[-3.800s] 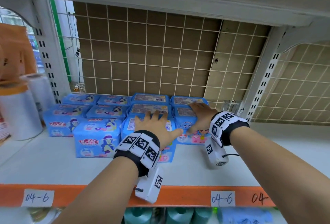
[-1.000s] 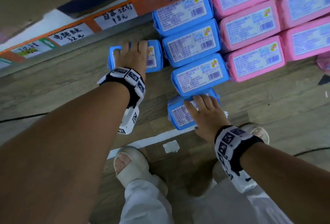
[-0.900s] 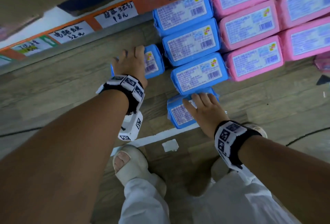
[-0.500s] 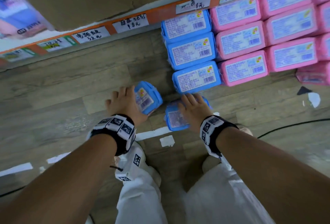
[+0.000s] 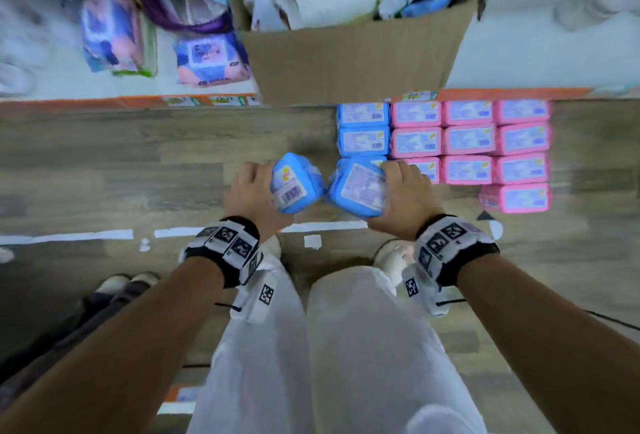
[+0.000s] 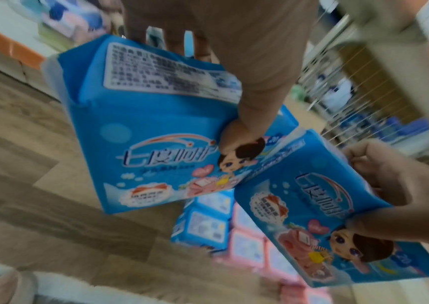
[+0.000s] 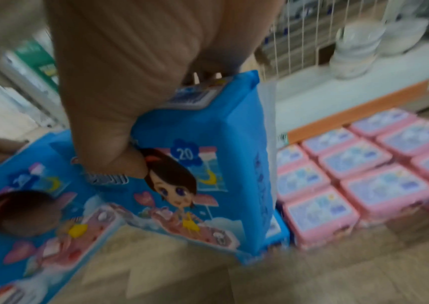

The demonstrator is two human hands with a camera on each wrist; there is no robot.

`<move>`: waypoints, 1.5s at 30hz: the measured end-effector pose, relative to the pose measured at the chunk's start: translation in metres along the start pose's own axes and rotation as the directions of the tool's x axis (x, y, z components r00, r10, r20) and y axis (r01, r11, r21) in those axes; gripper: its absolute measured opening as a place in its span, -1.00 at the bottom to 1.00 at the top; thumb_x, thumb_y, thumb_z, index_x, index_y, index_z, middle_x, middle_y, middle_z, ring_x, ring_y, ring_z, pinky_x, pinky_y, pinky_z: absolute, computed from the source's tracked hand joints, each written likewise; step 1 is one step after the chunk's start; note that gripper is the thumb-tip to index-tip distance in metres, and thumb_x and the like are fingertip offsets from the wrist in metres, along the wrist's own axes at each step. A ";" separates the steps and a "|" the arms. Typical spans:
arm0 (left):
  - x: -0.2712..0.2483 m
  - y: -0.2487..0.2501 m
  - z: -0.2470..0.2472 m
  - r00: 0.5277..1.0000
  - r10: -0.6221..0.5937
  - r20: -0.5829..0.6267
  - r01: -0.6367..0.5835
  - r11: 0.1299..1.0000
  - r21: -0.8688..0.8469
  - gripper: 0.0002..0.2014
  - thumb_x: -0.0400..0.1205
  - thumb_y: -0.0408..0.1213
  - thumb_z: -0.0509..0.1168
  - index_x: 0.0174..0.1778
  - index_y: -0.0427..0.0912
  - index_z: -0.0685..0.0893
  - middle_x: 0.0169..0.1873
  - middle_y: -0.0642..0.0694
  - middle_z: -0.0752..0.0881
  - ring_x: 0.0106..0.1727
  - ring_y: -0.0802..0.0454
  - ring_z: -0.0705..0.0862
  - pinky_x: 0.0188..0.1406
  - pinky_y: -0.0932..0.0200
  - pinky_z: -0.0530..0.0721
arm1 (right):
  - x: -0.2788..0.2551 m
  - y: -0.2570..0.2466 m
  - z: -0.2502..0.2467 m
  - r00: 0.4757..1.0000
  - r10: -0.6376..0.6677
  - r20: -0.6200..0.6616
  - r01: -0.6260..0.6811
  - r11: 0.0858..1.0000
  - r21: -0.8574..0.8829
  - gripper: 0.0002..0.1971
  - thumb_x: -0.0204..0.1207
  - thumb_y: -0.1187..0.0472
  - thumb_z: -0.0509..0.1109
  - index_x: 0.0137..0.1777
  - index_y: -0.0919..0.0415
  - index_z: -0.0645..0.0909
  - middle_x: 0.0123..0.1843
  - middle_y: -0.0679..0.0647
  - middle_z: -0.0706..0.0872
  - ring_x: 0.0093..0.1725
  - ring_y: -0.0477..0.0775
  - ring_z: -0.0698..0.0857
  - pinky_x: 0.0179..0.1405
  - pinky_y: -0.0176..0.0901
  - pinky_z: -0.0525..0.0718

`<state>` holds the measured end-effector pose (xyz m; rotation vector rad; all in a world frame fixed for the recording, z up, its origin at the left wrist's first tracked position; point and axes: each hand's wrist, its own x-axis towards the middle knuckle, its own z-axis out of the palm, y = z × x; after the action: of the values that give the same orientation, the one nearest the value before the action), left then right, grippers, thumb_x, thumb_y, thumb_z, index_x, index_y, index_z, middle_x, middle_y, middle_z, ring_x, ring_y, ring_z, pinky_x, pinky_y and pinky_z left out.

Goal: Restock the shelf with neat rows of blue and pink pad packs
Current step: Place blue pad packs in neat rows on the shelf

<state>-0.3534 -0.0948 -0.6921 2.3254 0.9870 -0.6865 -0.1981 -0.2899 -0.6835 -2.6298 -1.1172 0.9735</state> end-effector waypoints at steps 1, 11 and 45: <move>-0.015 0.011 -0.020 1.000 -0.001 -0.011 0.001 1.000 0.006 -0.10 0.20 0.31 0.45 0.43 0.06 0.32 0.25 0.01 0.47 0.27 -0.05 0.46 0.31 0.00 0.46 | -0.013 -0.005 -0.029 1.000 0.003 -0.018 -0.002 0.999 0.038 -0.16 0.07 -0.09 0.61 0.30 0.25 0.37 0.17 0.22 0.54 0.12 0.30 0.52 0.02 0.05 0.45; -0.182 0.143 -0.262 0.913 0.154 -0.378 -0.176 0.984 -0.023 -0.12 0.15 0.22 0.46 0.40 0.00 0.43 0.17 -0.09 0.46 0.21 -0.13 0.52 0.11 0.10 0.44 | -0.131 -0.059 -0.306 0.912 -0.218 -0.348 0.259 0.963 0.077 -0.28 0.00 -0.10 0.65 0.12 0.19 0.51 0.03 0.20 0.60 -0.03 0.27 0.60 -0.13 -0.08 0.41; -0.104 0.264 -0.649 0.724 0.499 -0.477 -0.326 0.856 0.400 -0.18 0.39 0.00 0.42 0.55 0.04 0.21 0.40 -0.08 0.37 0.47 -0.13 0.33 0.49 -0.41 0.03 | -0.050 -0.177 -0.667 0.750 -0.223 -0.623 0.017 0.948 -0.318 -0.15 0.15 -0.03 0.53 0.45 0.07 0.27 0.29 0.05 0.47 0.33 0.13 0.44 0.30 -0.05 0.33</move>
<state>-0.0572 0.1028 -0.0797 2.9671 0.5464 0.0816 0.0728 -0.1096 -0.0733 -2.6960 -1.2697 -0.1904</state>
